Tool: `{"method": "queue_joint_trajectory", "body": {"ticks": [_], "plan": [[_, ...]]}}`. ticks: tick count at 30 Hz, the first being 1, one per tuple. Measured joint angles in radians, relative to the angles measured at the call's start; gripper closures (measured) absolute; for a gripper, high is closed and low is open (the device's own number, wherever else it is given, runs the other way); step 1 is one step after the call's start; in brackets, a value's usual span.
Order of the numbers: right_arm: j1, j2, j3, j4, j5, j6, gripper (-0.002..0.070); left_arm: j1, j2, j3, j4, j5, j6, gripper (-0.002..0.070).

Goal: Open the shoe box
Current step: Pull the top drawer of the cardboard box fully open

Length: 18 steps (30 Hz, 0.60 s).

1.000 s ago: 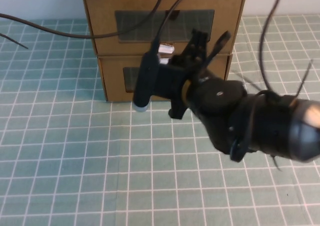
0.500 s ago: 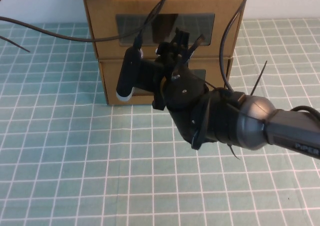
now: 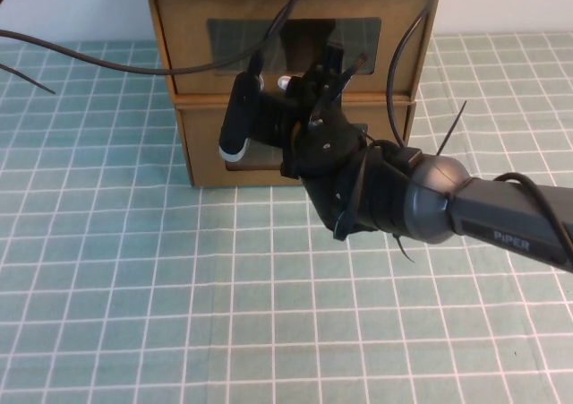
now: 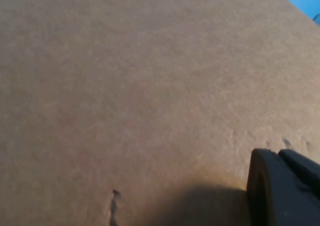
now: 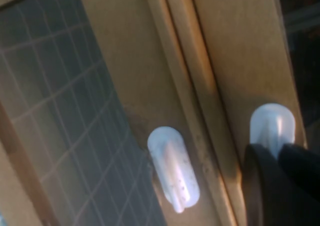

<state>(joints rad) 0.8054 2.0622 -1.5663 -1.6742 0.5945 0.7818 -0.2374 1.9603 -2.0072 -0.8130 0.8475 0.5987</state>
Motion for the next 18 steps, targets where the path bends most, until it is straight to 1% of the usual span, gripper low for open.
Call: {"method": "queue_joint_trajectory", "body": {"ticks": [5,8,11,15,18], "plan": [[0.019,0.0,0.003,0.0,0.035,-0.004,0.0659,0.0,0.004,0.0,-0.012,0.0,-0.002,0.068],[0.051,-0.029,0.049,-0.002,0.06,-0.004,0.0661,0.0,0.005,0.0,-0.012,0.0,-0.011,0.068],[0.116,-0.094,0.14,0.015,0.118,-0.002,0.0664,0.0,0.005,0.0,-0.012,-0.002,-0.016,0.068],[0.234,-0.2,0.283,0.066,0.204,0.0,0.0666,0.0,0.006,-0.001,-0.008,-0.012,-0.02,0.068],[0.31,-0.282,0.377,0.119,0.224,0.002,0.0666,0.0,0.006,-0.001,-0.006,-0.014,-0.02,0.068]]}}
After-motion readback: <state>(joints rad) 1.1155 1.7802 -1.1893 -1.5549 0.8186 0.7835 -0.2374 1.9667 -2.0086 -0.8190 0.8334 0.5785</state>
